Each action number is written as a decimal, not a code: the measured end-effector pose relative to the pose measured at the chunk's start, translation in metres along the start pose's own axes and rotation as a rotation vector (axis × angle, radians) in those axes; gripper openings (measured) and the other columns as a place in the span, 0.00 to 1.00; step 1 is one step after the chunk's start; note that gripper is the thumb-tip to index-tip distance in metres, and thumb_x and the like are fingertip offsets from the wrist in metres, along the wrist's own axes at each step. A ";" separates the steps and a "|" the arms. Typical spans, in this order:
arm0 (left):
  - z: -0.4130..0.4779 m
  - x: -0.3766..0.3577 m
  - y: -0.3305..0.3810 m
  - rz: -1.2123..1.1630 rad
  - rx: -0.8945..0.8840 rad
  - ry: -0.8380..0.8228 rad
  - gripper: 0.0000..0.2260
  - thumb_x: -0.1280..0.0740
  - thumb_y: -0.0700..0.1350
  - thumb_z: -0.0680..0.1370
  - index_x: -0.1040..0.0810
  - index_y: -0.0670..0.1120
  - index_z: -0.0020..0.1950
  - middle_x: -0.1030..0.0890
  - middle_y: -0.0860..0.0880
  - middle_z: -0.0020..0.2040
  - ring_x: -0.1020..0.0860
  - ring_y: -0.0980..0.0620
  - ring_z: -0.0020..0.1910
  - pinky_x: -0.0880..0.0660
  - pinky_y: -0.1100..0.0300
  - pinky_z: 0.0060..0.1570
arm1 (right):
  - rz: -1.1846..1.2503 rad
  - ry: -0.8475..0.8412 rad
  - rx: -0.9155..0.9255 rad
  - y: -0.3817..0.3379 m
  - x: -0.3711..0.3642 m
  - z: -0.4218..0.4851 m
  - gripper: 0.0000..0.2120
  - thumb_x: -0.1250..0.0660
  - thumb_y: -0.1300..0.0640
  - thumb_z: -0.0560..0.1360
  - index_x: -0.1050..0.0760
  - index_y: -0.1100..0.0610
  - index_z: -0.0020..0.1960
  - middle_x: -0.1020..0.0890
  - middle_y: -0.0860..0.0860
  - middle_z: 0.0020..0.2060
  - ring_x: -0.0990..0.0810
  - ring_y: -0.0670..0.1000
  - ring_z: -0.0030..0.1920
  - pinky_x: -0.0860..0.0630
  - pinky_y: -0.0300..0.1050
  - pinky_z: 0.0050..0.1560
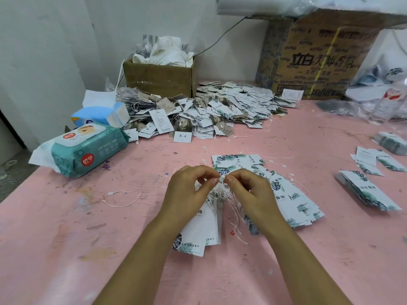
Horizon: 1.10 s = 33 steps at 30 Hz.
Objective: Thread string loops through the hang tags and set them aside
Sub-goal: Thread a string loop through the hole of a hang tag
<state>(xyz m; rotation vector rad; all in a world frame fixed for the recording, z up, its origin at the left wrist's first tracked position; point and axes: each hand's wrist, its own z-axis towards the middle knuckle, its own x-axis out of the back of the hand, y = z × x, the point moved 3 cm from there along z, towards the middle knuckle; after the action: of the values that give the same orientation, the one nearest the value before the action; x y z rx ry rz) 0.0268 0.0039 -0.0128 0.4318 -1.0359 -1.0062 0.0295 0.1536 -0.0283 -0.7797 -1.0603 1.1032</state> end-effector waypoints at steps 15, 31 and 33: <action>0.003 0.009 -0.011 -0.147 0.137 0.092 0.11 0.32 0.39 0.74 0.24 0.56 0.40 0.21 0.59 0.38 0.27 0.65 0.37 0.36 0.76 0.37 | -0.034 -0.073 0.004 0.002 -0.004 -0.001 0.06 0.33 0.58 0.74 0.24 0.46 0.43 0.20 0.40 0.35 0.23 0.41 0.38 0.25 0.39 0.41; 0.001 0.001 -0.003 -0.150 0.082 -0.130 0.12 0.30 0.38 0.73 0.23 0.55 0.39 0.21 0.58 0.35 0.27 0.65 0.36 0.35 0.76 0.37 | 0.140 -0.104 -0.059 -0.002 -0.009 -0.003 0.08 0.36 0.62 0.76 0.27 0.49 0.50 0.27 0.47 0.29 0.29 0.45 0.30 0.31 0.38 0.33; 0.001 0.001 -0.002 -0.120 0.062 -0.138 0.11 0.30 0.38 0.73 0.22 0.54 0.39 0.21 0.57 0.36 0.27 0.64 0.37 0.36 0.77 0.37 | 0.031 -0.001 0.002 -0.004 -0.004 -0.003 0.06 0.33 0.57 0.74 0.25 0.46 0.45 0.23 0.46 0.33 0.27 0.44 0.34 0.30 0.35 0.36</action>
<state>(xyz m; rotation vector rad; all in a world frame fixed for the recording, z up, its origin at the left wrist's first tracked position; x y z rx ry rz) 0.0251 0.0017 -0.0131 0.4853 -1.1780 -1.1258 0.0328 0.1485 -0.0268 -0.7962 -1.0513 1.1306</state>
